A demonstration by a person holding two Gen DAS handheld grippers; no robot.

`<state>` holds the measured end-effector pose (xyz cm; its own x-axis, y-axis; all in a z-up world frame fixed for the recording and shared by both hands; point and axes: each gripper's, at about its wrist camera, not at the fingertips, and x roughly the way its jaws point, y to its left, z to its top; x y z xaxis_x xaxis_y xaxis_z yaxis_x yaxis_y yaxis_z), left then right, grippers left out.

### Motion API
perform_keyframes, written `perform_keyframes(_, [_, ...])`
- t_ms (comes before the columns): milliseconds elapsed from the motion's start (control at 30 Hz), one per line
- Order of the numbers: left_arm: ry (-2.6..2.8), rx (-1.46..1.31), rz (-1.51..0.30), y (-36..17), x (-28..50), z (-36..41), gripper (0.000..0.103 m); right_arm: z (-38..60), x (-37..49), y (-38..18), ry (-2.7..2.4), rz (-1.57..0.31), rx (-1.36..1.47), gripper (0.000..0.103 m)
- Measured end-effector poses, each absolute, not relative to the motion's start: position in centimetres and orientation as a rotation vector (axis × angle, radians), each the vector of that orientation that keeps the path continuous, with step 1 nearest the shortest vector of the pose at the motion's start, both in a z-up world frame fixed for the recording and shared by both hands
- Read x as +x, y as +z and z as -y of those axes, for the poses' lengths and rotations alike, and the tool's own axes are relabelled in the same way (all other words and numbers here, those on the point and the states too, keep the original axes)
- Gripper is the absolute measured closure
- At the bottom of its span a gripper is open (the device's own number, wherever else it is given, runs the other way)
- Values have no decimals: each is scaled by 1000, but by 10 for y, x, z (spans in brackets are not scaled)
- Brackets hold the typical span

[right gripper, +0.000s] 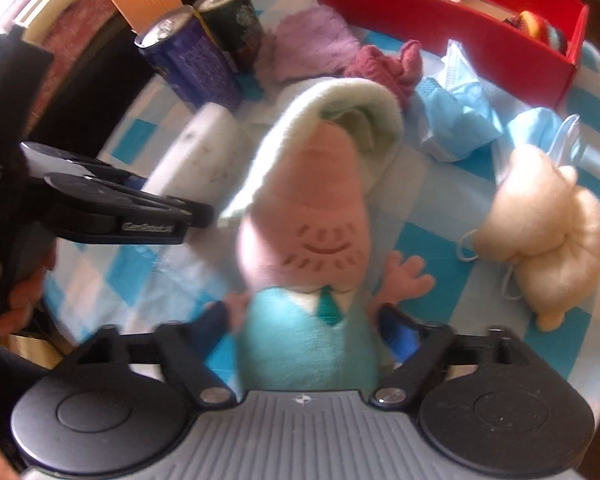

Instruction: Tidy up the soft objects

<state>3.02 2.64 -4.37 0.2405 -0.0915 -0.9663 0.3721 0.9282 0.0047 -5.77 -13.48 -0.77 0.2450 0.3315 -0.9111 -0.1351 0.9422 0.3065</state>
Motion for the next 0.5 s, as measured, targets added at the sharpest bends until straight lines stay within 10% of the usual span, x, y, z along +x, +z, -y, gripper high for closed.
perform_keyframes(500, [-410,177,-1227,-5,3,-27,82,172,-116,20,358,-1225,468,57])
